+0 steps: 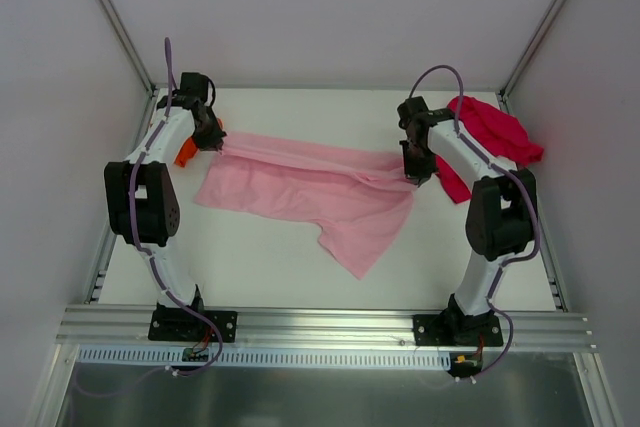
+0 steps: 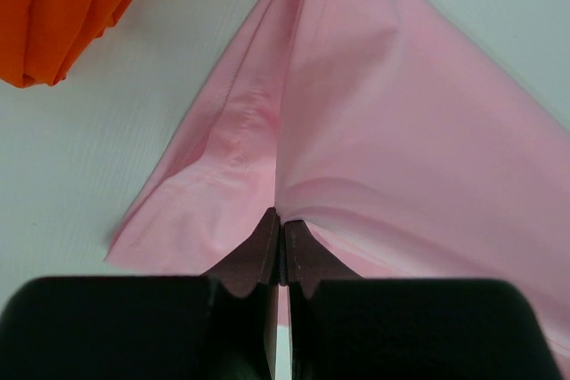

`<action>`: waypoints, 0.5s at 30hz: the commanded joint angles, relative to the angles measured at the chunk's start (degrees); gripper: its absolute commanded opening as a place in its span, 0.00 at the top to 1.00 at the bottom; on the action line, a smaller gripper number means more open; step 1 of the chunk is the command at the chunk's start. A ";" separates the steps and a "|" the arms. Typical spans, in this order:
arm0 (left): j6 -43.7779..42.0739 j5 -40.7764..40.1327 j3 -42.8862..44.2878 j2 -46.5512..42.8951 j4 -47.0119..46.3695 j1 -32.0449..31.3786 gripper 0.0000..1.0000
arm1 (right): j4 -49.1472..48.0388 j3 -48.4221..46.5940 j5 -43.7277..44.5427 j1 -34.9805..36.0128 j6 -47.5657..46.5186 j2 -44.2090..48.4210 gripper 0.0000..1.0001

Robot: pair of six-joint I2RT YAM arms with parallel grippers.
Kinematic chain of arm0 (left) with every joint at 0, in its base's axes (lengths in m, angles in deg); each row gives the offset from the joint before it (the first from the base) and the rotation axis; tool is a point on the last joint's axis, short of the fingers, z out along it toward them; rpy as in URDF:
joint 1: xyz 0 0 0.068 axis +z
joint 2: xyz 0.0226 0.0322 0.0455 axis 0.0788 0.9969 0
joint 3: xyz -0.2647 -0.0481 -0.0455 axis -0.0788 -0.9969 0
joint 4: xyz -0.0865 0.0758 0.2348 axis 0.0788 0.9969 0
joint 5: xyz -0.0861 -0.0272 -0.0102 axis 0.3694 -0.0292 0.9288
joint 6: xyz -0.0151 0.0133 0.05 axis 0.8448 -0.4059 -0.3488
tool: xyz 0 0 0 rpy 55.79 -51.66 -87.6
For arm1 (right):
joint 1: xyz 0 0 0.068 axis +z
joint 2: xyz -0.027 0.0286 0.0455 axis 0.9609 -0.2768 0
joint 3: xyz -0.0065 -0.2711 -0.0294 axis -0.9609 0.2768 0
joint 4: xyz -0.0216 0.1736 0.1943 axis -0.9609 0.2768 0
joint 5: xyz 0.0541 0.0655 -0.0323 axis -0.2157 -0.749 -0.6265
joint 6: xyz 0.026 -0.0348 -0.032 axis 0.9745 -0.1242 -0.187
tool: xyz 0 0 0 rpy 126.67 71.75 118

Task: Fold and stack the t-shirts
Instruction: Fold the flattened tshirt in 1/3 of the way

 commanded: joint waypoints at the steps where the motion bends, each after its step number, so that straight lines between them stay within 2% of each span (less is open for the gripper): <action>1: 1.07 -0.86 -1.51 -1.89 0.72 0.73 1.00 | 2.42 0.87 -3.90 -0.45 -1.14 3.43 0.99; 7: 0.98 -1.04 -2.56 -2.26 1.33 0.73 1.00 | 1.37 4.38 -11.28 -0.10 -1.85 4.75 0.99; 15: 1.16 0.45 -7.30 -3.13 0.45 0.73 1.00 | 2.33 4.65 -9.54 2.02 -1.84 4.22 0.99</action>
